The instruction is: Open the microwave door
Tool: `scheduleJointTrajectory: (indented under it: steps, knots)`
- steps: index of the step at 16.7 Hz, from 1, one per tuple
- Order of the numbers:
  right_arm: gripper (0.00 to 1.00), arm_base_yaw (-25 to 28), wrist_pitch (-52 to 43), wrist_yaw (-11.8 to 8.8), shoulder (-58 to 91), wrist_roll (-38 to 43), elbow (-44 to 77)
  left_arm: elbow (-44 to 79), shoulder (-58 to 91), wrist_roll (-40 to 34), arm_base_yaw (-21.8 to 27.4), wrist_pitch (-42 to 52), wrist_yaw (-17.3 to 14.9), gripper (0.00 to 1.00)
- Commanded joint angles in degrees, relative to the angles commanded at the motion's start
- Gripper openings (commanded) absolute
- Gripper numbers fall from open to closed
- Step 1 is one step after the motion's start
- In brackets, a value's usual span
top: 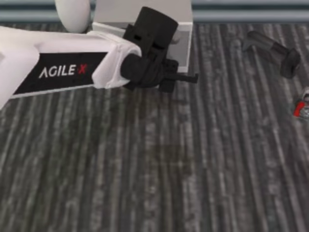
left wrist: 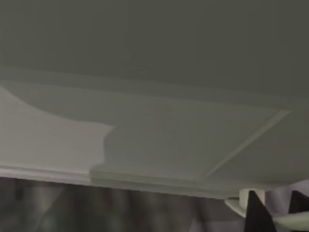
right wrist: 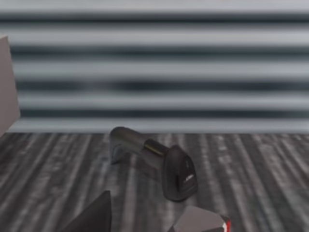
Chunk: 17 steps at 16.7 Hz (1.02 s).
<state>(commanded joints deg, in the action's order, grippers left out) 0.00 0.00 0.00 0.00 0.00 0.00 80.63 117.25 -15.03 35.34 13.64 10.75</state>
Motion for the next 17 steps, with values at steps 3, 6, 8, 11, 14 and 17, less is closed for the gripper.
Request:
scheduleJointTrajectory:
  steps: [3, 6, 8, 11, 14, 17]
  knots:
    - [1.0, 0.0, 0.0, 0.0, 0.0, 0.0, 0.0, 0.0, 0.0, 0.0, 0.0, 0.0, 0.0, 0.0]
    - [1.0, 0.0, 0.0, 0.0, 0.0, 0.0, 0.0, -0.41, -0.24, 0.3, 0.27, -0.2, -0.78, 0.0]
    - [1.0, 0.0, 0.0, 0.0, 0.0, 0.0, 0.0, -1.4, -0.94, 1.32, -0.11, -0.72, -1.4, 0.0]
    - [1.0, 0.0, 0.0, 0.0, 0.0, 0.0, 0.0, -2.9, -1.94, 2.87, -0.7, -1.53, -2.4, 0.0]
    - [1.0, 0.0, 0.0, 0.0, 0.0, 0.0, 0.0, -3.24, -2.09, 3.19, -0.81, -1.66, -2.62, 0.0]
    - [1.0, 0.0, 0.0, 0.0, 0.0, 0.0, 0.0, -3.24, -2.09, 3.19, -0.81, -1.66, -2.62, 0.0]
